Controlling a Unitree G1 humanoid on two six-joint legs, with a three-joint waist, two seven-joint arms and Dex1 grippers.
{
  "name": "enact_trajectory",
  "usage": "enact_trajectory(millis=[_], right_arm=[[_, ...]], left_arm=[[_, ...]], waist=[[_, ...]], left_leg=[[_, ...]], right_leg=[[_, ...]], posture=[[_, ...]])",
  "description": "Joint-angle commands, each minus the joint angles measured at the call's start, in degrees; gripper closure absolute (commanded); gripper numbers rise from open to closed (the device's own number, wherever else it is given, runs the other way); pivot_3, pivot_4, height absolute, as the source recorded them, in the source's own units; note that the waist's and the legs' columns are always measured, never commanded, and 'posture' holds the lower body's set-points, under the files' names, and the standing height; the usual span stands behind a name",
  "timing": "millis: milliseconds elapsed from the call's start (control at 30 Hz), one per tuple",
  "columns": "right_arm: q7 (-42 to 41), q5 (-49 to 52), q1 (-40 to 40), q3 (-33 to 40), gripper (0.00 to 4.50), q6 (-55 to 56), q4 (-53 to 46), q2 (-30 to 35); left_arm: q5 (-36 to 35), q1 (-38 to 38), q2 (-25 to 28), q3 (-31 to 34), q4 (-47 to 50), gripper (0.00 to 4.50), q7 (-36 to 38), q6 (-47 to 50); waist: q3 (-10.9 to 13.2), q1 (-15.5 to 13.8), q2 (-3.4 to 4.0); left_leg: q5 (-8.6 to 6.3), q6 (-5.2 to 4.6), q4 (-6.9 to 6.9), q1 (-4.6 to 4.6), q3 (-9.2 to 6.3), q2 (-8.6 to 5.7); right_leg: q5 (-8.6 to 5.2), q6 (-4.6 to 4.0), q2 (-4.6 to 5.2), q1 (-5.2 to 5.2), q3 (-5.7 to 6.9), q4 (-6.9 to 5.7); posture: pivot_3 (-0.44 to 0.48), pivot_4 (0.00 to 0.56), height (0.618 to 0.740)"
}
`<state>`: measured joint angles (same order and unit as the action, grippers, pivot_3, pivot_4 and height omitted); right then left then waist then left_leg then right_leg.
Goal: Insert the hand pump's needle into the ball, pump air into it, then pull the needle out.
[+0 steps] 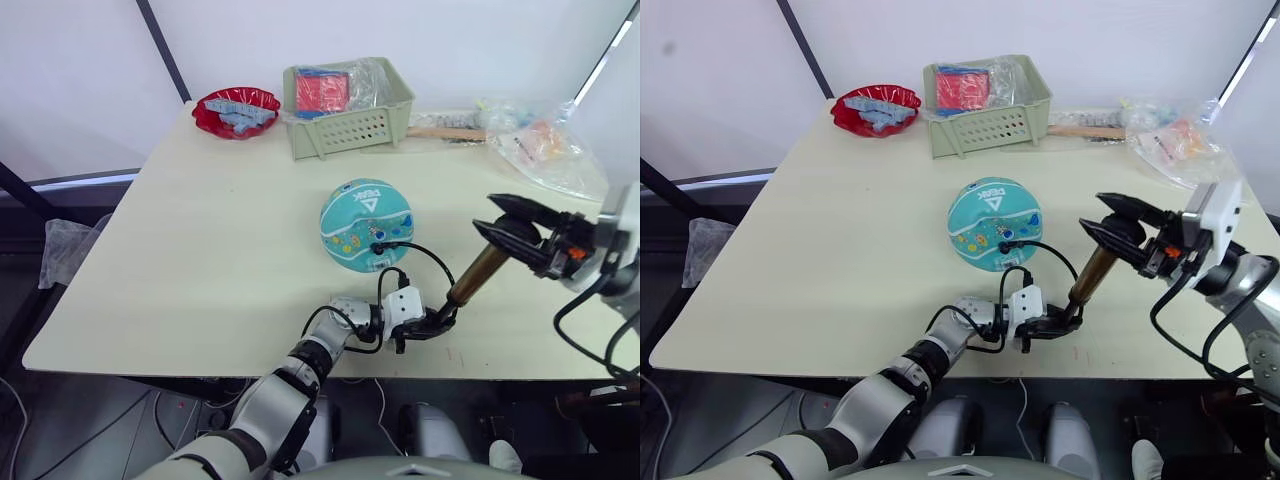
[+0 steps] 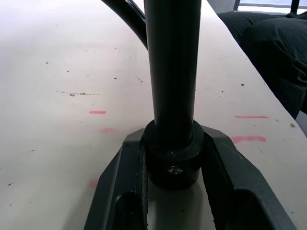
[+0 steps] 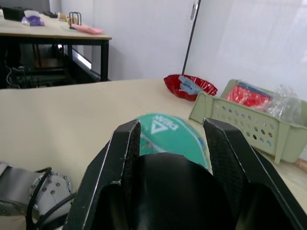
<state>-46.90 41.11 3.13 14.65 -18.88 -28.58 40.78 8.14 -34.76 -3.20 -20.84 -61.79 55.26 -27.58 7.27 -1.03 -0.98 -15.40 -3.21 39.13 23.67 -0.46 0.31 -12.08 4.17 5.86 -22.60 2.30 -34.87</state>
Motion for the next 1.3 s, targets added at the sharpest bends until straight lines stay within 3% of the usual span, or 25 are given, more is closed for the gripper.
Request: enact_trajectory(millis=[33,200,433,800,933,1300], right_arm=[[-1.9,-6.1,-3.6,-6.1,2.92,2.8,4.1,-2.1],[-2.6,-14.7,-5.8,-12.3,2.92,9.7,10.2,-5.2],[-2.8,-17.7,-6.8,-14.3,2.92,13.1,12.9,-6.2],[-1.6,-7.0,-2.4,-5.6,2.92,6.4,4.5,-3.6],[-1.4,1.0,2.1,1.5,2.92,0.4,1.8,0.8],[-0.7,14.0,12.4,11.9,2.92,-10.0,2.7,9.8]], left_arm=[[3.5,2.5,1.2,-2.4,-4.2,3.47,0.7,2.5],[3.5,2.5,1.2,-2.4,-4.2,3.47,0.7,2.6],[3.5,2.5,1.3,-2.4,-4.3,3.47,0.7,2.5],[3.8,2.7,1.6,-2.7,-4.3,3.47,1.1,2.1],[4.0,2.6,1.6,-2.8,-4.1,3.47,1.1,1.8],[4.0,2.6,1.4,-2.9,-4.2,3.47,1.2,1.9]], waist=[[-0.1,0.0,-0.03],[-0.4,0.1,-0.19],[-0.5,0.1,-0.11],[-0.3,0.0,0.07],[0.1,-0.1,0.38],[0.5,-0.4,0.62]], left_leg=[[0.0,0.0,0.0,0.0,0.0,0.0],[0.0,0.0,-0.01,-0.03,-0.01,0.02],[0.0,0.0,-0.01,-0.06,0.0,0.03],[0.0,0.0,-0.01,0.01,0.0,0.02],[0.0,0.0,-0.01,0.08,0.03,-0.03],[0.0,0.0,0.02,0.15,0.07,-0.07]], right_leg=[[0.0,0.0,-0.01,0.0,0.0,0.0],[0.0,-0.01,-0.06,0.01,0.0,0.0],[0.0,-0.01,-0.05,0.04,-0.01,-0.01],[0.0,-0.01,-0.03,-0.01,0.0,0.0],[0.0,-0.01,0.04,-0.05,-0.01,0.01],[0.01,0.0,0.1,-0.06,-0.02,0.02]], posture=[[0.0,0.15,0.738],[0.0,0.15,0.738],[0.0,0.15,0.738],[0.0,0.15,0.738],[0.0,0.15,0.738],[0.0,0.15,0.738]])
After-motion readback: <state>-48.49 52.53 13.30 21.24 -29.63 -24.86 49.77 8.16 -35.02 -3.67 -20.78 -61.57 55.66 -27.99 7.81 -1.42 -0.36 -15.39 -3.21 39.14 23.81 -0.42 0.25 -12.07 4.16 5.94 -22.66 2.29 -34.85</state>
